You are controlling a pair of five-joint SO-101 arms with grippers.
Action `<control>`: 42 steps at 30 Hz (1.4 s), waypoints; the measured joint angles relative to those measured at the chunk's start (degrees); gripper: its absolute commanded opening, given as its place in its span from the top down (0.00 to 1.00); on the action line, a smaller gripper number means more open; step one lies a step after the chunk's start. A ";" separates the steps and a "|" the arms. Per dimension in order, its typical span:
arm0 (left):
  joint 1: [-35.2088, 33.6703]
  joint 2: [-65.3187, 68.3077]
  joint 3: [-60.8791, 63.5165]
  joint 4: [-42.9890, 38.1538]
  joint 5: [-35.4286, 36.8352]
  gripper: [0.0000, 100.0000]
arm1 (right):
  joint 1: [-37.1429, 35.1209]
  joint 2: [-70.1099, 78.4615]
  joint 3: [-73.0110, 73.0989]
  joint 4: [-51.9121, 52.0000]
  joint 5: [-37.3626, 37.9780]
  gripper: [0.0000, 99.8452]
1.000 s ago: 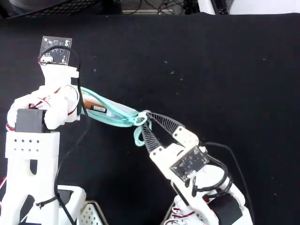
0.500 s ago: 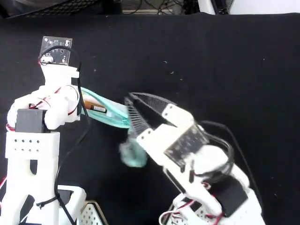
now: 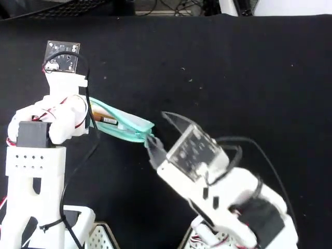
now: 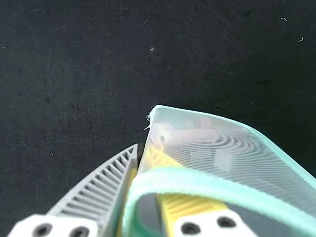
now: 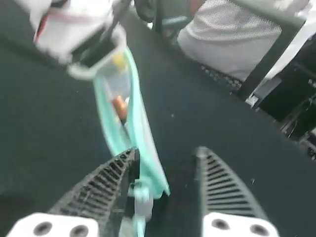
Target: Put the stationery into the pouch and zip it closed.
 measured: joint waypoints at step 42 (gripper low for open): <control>0.00 0.00 0.44 -0.35 0.09 0.97 | 1.41 -17.58 40.53 -25.76 -0.62 0.96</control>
